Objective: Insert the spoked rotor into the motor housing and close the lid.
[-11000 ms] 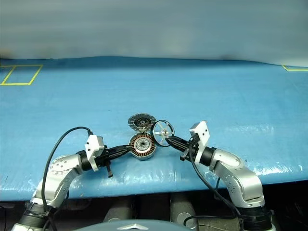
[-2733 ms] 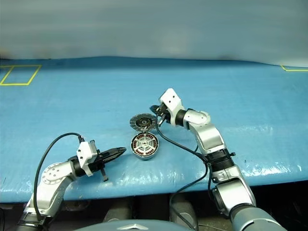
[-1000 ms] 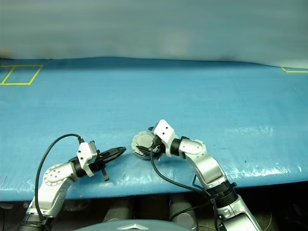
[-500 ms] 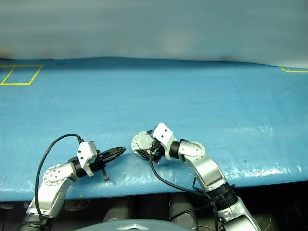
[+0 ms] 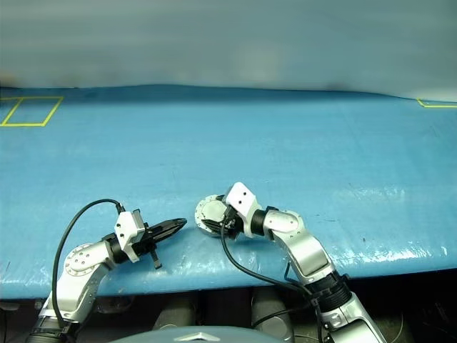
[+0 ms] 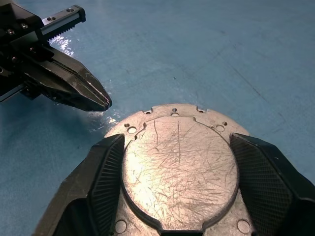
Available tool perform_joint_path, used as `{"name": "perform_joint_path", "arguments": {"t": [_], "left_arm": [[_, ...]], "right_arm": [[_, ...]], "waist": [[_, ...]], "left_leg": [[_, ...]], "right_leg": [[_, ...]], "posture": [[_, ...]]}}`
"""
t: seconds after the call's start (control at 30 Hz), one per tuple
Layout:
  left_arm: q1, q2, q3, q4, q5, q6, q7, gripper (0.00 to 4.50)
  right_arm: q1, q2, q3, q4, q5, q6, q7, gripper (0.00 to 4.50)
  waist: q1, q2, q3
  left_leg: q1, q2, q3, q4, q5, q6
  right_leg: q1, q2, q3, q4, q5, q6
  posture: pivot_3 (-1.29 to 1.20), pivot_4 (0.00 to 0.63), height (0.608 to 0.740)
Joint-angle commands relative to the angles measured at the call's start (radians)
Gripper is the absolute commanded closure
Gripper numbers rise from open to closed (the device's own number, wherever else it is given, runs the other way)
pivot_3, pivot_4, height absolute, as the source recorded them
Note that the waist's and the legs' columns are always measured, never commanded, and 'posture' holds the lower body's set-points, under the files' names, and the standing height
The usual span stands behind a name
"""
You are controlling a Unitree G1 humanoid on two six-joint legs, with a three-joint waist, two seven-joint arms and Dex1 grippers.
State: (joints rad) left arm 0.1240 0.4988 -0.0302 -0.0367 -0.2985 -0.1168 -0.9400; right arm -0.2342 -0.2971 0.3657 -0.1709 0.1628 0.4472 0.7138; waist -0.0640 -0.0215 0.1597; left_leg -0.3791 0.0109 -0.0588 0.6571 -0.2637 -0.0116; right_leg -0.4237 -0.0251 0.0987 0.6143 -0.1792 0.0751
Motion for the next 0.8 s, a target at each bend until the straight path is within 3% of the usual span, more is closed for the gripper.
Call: {"name": "perform_joint_path", "arguments": {"t": [0.03,0.47,0.8], "left_arm": [[-0.006,0.004,0.006,0.004,0.000,-0.018,-0.004,4.50],[-0.008,0.002,0.004,0.001,0.005,-0.013,-0.003,4.50],[-0.002,-0.002,0.003,-0.007,0.005,-0.009,0.005,4.50]], "right_arm": [[-0.009,0.008,0.003,-0.015,0.004,0.000,0.002,1.25],[-0.023,0.083,-0.069,-0.059,0.097,0.082,-0.042,1.44],[-0.026,0.021,0.022,0.005,-0.016,0.037,-0.049,1.44]], "waist": [[0.000,0.000,0.000],[-0.002,0.000,0.000],[-0.001,0.000,0.000]], "left_leg": [[0.000,0.000,0.000,0.000,0.000,0.000],[0.000,0.000,0.000,0.000,0.000,0.000],[0.000,0.000,0.000,0.000,0.000,0.000]], "right_leg": [[0.000,0.000,0.000,0.000,0.000,0.000],[0.000,0.000,0.000,0.000,0.000,0.000],[0.000,0.000,0.000,0.000,0.000,0.000]], "posture": [[0.00,0.150,0.740],[0.00,0.150,0.740],[0.00,0.150,0.740]]}}
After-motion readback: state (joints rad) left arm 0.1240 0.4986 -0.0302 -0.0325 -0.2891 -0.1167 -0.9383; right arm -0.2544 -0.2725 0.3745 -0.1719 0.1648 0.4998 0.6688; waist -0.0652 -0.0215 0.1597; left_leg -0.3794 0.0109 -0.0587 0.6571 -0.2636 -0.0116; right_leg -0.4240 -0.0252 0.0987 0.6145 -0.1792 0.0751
